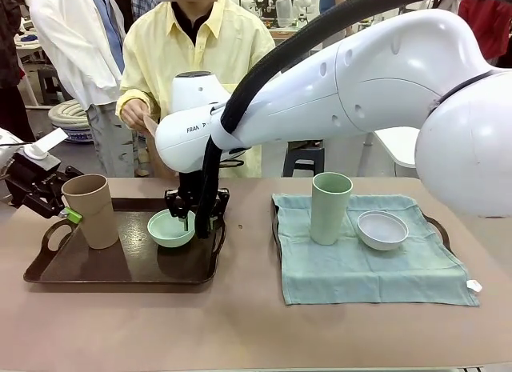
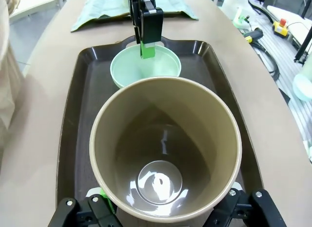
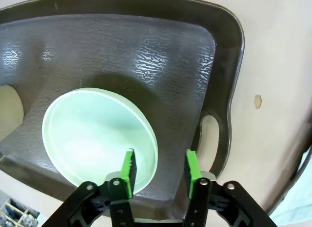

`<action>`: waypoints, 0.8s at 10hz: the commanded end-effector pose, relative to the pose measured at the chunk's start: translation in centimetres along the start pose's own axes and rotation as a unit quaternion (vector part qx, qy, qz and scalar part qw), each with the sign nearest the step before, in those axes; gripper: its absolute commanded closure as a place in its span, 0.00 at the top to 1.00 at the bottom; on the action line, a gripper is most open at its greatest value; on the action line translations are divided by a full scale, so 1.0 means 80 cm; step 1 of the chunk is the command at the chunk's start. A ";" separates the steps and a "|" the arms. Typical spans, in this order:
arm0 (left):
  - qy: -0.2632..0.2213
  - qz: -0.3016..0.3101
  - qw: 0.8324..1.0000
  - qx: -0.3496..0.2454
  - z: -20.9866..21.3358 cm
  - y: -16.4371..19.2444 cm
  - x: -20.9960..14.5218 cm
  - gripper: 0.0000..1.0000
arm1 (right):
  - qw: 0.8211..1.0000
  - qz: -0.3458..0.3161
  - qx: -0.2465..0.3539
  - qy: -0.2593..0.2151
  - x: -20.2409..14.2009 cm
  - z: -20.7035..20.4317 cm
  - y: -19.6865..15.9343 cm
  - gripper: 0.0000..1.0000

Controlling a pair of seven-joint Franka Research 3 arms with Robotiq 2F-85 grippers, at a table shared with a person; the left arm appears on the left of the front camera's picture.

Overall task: Set up a tray with a mat and arrange the tableware.
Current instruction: Pick up the Picnic Bowl and Reusable plastic cup from the Handle tray in front of the human's position and hold them in the air.

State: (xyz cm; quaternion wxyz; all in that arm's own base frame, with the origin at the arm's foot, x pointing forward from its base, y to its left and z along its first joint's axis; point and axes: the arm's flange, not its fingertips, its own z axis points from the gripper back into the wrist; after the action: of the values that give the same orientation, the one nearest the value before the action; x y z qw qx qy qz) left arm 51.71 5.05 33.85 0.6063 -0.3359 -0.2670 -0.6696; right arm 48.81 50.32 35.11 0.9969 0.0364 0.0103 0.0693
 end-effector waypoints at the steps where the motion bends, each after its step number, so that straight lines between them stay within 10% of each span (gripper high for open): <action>1: -0.007 -0.017 1.000 0.007 -0.004 -0.005 0.001 0.00 | 1.000 0.006 0.015 0.012 -0.004 -0.004 -0.007 0.13; 2: -0.008 -0.017 1.000 0.006 -0.005 -0.005 0.001 0.36 | 1.000 0.006 0.015 0.013 -0.003 -0.005 -0.007 0.03; 3: -0.008 -0.016 1.000 0.006 -0.005 -0.006 0.000 0.36 | 1.000 0.007 0.015 0.014 -0.004 -0.006 -0.007 0.00; 4: -0.009 -0.016 1.000 0.005 -0.005 -0.006 0.000 0.00 | 1.000 0.008 0.015 0.016 -0.003 -0.007 -0.007 0.00; 5: -0.009 -0.016 1.000 0.005 -0.005 -0.006 0.000 0.36 | 1.000 0.008 0.015 0.017 -0.003 -0.007 -0.007 0.00; 6: -0.009 -0.015 1.000 0.005 -0.005 -0.006 0.000 0.36 | 1.000 0.009 0.014 0.018 -0.003 -0.008 -0.007 0.00; 7: -0.009 -0.015 1.000 0.005 -0.005 -0.006 0.000 0.00 | 1.000 0.009 0.014 0.018 -0.003 -0.008 -0.007 0.00; 8: -0.010 -0.015 1.000 0.005 -0.005 -0.005 0.000 0.36 | 1.000 0.009 0.014 0.018 -0.003 -0.009 -0.008 0.00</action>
State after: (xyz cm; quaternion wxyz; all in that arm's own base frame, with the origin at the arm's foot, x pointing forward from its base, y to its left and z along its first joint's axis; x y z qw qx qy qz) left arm 51.69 5.04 33.83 0.6060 -0.3360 -0.2670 -0.6698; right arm 48.90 50.34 35.04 0.9963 0.0429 0.0163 0.0725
